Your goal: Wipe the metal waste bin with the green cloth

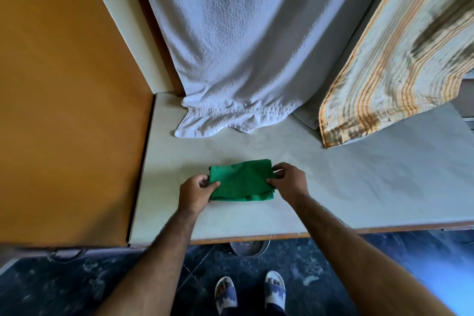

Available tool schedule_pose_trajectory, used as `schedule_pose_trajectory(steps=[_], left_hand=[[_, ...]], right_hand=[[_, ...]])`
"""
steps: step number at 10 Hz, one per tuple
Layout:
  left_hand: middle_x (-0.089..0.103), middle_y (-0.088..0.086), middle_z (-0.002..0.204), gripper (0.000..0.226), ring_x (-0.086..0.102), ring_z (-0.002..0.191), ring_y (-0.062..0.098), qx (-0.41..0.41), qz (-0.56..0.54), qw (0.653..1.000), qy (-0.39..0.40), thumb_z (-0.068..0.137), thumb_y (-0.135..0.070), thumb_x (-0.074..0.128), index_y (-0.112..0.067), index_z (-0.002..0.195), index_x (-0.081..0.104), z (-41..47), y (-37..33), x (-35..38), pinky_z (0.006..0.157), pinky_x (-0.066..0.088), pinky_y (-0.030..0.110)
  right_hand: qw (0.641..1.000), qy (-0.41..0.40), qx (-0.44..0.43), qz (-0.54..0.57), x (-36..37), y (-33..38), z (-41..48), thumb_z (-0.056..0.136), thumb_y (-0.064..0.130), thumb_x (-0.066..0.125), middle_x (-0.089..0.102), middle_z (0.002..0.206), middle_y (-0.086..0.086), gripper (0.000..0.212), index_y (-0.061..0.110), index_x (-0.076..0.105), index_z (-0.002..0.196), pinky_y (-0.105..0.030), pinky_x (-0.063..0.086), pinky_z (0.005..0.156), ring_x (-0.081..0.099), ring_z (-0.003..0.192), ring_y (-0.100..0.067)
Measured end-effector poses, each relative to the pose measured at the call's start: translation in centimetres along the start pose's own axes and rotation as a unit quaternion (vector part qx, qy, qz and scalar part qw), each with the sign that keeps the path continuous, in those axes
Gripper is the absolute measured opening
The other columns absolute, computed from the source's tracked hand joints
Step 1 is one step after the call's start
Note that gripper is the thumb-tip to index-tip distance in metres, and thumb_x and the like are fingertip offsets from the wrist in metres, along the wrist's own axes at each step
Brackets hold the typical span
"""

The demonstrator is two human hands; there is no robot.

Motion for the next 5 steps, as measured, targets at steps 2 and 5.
schedule_pose_trajectory(steps=[2, 5], left_hand=[[0.069, 0.0, 0.081, 0.034, 0.066, 0.076, 0.021, 0.026, 0.107, 0.994, -0.027, 0.078, -0.035, 0.083, -0.008, 0.094, 0.071, -0.3, -0.2, 0.8, 0.069, 0.052, 0.027], [0.058, 0.016, 0.129, 0.065, 0.057, 0.115, 0.034, 0.143, 0.29, 0.942, -0.091, 0.088, -0.053, 0.062, -0.006, 0.131, 0.051, -0.6, -4.7, -2.8, 0.084, 0.053, 0.044]], right_hand=[[0.999, 0.012, -0.013, -0.047, 1.1, -1.0, 0.5, 0.076, 0.009, 0.077, 0.073, 0.088, -0.007, 0.04, 0.009, 0.065, 0.115, -0.024, 0.052, 0.063, 0.068, 0.077, -0.021], [0.903, -0.027, -0.282, -0.322, -3.9, 5.8, -0.3, 0.094, 0.054, 0.049, 0.055, 0.141, -0.005, 0.059, 0.017, 0.048, 0.139, -0.04, 0.043, 0.107, 0.045, 0.135, -0.024]])
Point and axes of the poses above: each hand's wrist, its own z-axis towards the middle knuckle, its own x-axis out of the palm, y = z × x, the point moved 3 cm from there along z, towards the middle knuckle
